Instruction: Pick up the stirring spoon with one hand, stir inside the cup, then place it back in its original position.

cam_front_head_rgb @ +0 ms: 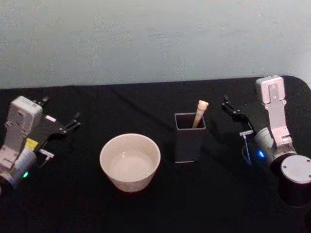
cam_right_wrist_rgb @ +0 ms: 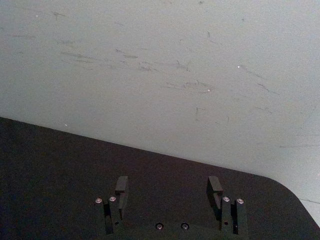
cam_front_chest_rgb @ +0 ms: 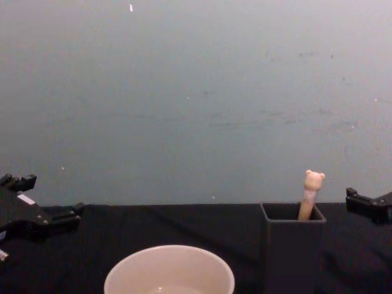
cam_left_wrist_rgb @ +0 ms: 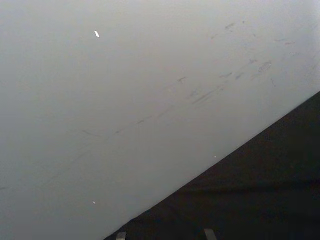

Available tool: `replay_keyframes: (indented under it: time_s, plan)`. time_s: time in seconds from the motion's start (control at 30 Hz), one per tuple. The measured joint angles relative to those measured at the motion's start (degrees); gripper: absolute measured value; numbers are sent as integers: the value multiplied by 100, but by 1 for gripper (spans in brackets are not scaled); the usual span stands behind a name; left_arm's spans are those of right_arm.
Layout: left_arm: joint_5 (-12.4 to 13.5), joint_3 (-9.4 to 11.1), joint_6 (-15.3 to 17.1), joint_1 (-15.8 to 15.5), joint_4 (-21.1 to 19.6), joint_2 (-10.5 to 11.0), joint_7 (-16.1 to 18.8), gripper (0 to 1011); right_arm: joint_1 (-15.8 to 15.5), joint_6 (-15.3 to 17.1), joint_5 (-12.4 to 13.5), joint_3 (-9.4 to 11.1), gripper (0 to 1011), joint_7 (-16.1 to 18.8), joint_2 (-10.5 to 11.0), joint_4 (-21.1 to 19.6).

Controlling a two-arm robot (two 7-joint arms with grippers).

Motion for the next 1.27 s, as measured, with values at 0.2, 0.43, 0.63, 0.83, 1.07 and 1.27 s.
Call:
replay_keyframes:
  time_s: [0.2,0.43,0.63,0.83,1.07,1.27]
  plan:
    - [0,0,0,0,0,0,0,1001,-3,-2,5,-3,1002,4,5,-17]
    - [0,0,0,0,0,0,0,1001,-6,-5,12,-7,1002,5,9,-28]
    - [0,0,0,0,0,0,0,1002,-8,-7,16,-7,1002,6,12,-32]
    - [0,0,0,0,0,0,0,1001,-8,-9,19,-7,1002,6,15,-36]
    - [0,0,0,0,0,0,0,1001,-8,-10,22,-7,1002,5,15,-39]
    - [0,0,0,0,0,0,0,1001,-8,-10,24,-7,1002,5,15,-39]
